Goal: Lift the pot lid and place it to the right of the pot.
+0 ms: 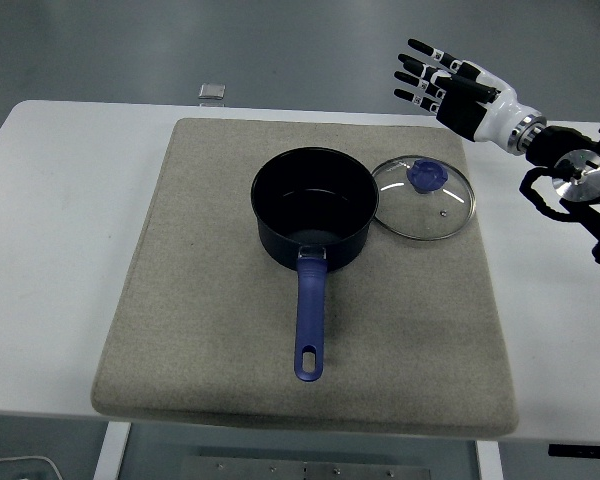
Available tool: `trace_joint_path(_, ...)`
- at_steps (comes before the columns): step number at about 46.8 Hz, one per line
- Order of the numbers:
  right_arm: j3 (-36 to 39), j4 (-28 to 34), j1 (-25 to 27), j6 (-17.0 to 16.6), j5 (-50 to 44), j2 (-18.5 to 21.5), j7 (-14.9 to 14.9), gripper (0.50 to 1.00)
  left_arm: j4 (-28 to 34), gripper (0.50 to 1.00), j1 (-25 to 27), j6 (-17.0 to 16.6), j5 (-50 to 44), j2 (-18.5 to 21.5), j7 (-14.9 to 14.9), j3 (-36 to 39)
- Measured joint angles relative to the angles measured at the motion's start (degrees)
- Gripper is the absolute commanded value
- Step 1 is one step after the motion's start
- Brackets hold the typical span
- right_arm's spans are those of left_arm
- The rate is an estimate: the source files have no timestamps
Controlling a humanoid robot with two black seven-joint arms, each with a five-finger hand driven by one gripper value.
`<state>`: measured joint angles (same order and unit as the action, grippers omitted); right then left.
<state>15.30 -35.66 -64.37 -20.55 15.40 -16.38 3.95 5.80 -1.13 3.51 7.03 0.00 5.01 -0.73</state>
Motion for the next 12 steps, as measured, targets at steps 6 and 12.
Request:
trace_joint_path(6,-0.4,0.0,0.0,0.1,-0.9,-0.1,0.0,0.901,0.0,1.0,0.0,0.0,0.0,0.0,0.0,0.0)
trace_joint_path(12,-0.4,0.0,0.2,-0.1,-1.0,-0.1,0.0,0.901,0.0,1.0,0.0,0.0,0.0,0.0,0.0,0.0)
